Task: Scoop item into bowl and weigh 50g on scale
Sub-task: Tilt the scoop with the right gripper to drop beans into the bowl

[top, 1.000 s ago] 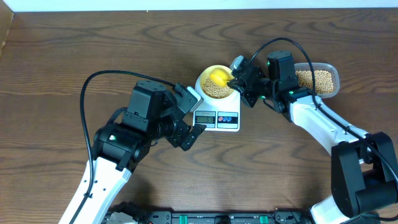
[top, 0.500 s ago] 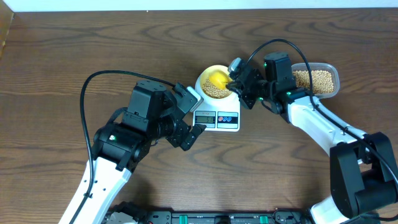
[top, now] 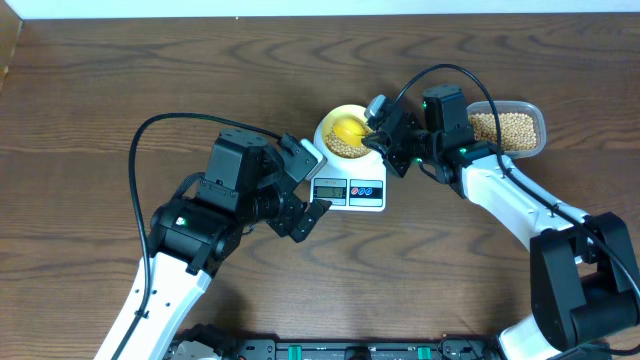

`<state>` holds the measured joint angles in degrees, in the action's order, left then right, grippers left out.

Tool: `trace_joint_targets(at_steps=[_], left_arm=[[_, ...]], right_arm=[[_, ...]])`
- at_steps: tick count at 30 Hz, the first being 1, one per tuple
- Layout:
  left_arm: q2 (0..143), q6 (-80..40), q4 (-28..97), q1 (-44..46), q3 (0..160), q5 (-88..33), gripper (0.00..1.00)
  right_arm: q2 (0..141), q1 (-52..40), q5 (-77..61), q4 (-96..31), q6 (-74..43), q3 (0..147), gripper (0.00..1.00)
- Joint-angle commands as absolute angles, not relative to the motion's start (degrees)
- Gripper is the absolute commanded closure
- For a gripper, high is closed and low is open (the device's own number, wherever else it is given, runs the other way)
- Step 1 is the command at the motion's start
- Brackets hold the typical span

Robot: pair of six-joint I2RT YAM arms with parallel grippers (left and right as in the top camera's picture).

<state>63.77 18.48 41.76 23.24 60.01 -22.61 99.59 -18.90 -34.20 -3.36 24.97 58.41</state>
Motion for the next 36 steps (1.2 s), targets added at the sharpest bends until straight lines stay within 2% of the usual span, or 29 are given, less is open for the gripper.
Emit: trace_joint_targets(at_steps=[1, 36], left_arm=[[64.05, 19.46, 41.74, 22.9, 60.05, -23.33, 0.06], [64.05, 19.46, 41.74, 22.9, 60.05, -23.33, 0.06]], right_arm=[[99.42, -19.22, -32.03, -3.49, 26.63, 58.7, 0.99], [99.5, -19.16, -40.27, -4.1, 26.15, 58.7, 0.99]])
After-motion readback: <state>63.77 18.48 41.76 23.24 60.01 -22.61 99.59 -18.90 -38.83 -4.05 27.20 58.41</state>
